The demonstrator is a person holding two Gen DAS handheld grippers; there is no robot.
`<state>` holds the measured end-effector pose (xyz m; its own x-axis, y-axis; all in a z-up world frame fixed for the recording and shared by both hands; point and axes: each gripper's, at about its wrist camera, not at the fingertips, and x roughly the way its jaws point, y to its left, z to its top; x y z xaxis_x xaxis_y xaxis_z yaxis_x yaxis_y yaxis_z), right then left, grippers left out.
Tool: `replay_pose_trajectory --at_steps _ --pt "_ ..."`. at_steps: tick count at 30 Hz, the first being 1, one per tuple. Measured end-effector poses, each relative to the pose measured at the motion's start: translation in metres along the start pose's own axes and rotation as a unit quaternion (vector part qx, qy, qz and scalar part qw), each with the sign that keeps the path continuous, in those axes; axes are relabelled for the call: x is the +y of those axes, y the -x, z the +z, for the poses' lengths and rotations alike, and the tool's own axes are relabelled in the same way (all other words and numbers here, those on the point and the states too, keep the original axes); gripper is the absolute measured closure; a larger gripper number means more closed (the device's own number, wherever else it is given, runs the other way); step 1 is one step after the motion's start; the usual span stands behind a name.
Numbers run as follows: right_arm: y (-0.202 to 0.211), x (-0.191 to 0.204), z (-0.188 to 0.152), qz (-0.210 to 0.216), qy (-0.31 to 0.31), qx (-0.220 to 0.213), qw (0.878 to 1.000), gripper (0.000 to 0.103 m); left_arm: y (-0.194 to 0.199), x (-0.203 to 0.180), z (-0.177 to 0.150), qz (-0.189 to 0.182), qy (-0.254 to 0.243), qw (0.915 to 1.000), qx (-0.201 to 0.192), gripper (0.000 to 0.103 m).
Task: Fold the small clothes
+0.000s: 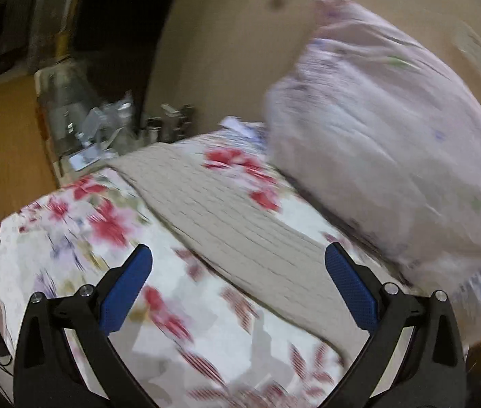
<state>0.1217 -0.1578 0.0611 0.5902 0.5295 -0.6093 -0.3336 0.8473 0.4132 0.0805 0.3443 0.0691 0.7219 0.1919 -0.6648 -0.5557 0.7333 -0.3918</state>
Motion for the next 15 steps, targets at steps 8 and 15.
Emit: replay_pose_trajectory --at_steps 8,15 --pt "-0.017 0.016 -0.04 -0.014 -0.015 0.055 0.998 0.04 -0.049 0.069 0.047 0.004 0.078 0.9961 0.041 0.019" --pt "-0.011 -0.009 -0.054 -0.06 -0.066 0.061 0.994 0.039 -0.073 0.112 0.056 -0.015 0.203 0.9769 0.064 0.037"
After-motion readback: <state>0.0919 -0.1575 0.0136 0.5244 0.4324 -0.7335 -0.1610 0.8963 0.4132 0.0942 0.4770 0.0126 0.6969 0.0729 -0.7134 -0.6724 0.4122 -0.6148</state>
